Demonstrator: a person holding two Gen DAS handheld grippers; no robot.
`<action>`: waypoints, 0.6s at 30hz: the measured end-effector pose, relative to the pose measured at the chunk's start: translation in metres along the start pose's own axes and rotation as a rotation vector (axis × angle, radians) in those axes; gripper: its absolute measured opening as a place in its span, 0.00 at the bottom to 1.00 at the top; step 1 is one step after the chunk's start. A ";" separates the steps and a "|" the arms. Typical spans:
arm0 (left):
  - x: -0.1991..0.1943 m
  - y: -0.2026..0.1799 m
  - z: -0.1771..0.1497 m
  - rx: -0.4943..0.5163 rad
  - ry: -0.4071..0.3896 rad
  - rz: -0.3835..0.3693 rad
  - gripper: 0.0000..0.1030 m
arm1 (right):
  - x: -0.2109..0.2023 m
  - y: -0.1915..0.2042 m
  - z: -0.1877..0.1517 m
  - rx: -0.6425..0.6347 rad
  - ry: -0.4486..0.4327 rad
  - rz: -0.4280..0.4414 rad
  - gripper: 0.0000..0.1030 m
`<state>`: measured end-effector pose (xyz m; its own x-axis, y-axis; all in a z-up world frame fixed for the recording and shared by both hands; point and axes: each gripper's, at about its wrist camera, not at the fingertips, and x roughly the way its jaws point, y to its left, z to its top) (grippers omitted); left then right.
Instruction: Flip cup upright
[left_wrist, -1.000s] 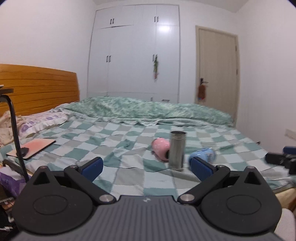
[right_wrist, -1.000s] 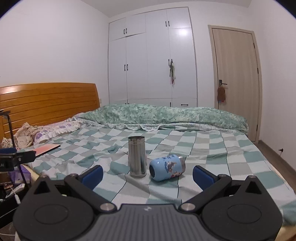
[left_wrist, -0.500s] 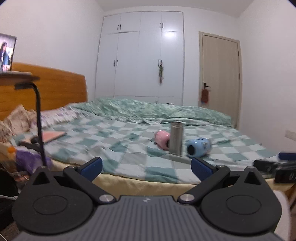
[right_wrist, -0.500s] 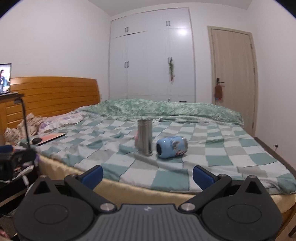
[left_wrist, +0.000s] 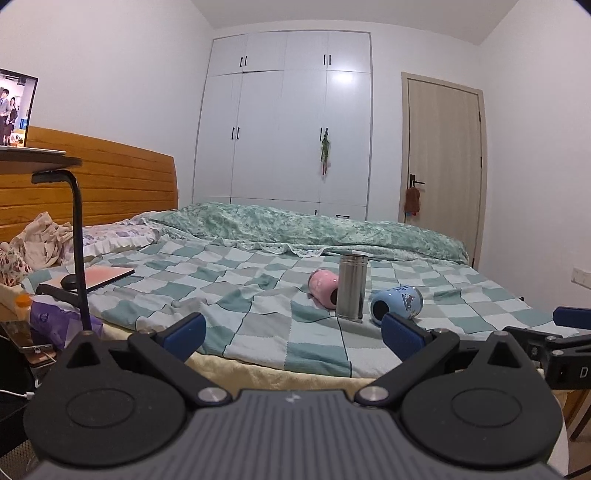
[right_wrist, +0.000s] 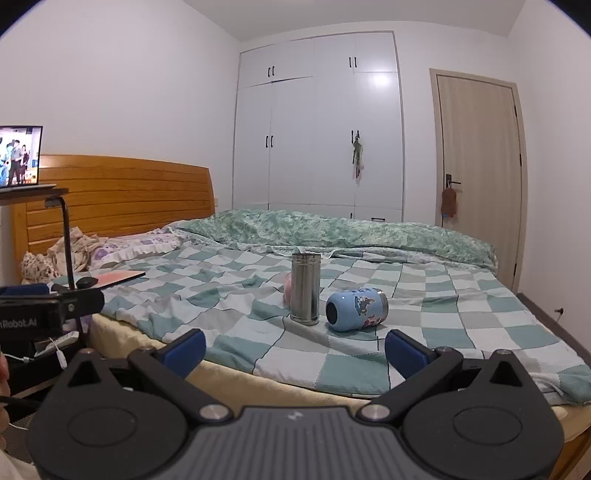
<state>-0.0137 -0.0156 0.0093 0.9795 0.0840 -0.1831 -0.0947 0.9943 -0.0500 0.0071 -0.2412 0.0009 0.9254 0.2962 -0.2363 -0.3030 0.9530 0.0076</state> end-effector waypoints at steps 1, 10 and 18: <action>0.000 0.000 0.000 -0.001 0.000 0.002 1.00 | 0.001 -0.001 0.000 0.001 0.003 -0.002 1.00; 0.000 -0.001 -0.001 -0.001 0.009 0.003 1.00 | 0.004 -0.002 -0.001 0.020 0.018 0.007 1.00; 0.002 -0.001 -0.002 -0.004 0.016 0.002 1.00 | 0.008 -0.005 -0.002 0.037 0.021 0.001 1.00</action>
<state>-0.0123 -0.0162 0.0072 0.9763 0.0848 -0.1990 -0.0972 0.9938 -0.0538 0.0150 -0.2439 -0.0033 0.9202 0.2957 -0.2566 -0.2946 0.9546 0.0434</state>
